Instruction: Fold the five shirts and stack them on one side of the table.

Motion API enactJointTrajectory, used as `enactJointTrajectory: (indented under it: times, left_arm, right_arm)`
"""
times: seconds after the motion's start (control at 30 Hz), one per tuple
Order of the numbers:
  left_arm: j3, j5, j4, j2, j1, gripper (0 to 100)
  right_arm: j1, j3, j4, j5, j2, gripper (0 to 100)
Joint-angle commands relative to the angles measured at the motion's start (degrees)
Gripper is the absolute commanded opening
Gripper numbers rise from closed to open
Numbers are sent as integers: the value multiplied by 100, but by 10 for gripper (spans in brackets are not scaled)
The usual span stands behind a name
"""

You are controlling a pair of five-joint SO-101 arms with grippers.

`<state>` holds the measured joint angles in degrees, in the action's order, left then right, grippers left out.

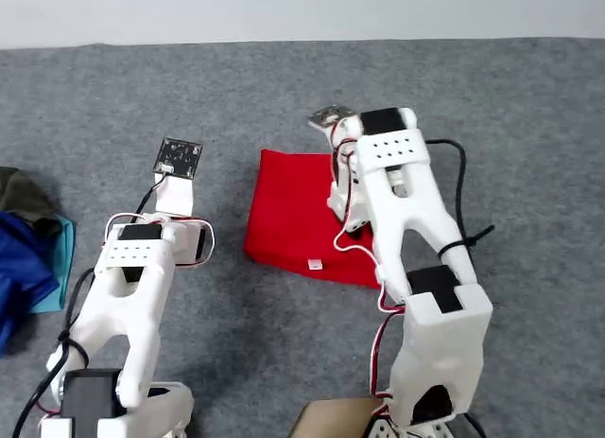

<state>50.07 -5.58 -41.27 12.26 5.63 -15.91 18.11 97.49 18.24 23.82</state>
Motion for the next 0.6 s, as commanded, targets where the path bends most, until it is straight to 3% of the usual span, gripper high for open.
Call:
enactJointTrajectory:
  times: [0.0, 0.57]
  left_arm:
    - [-22, 53, 132, 246, -44, 6]
    - [-22, 53, 132, 246, -44, 6]
  right_arm:
    - [-145, 44, 13, 290, -418, 19]
    - [-48, -378, 558, 211, -1314, 9]
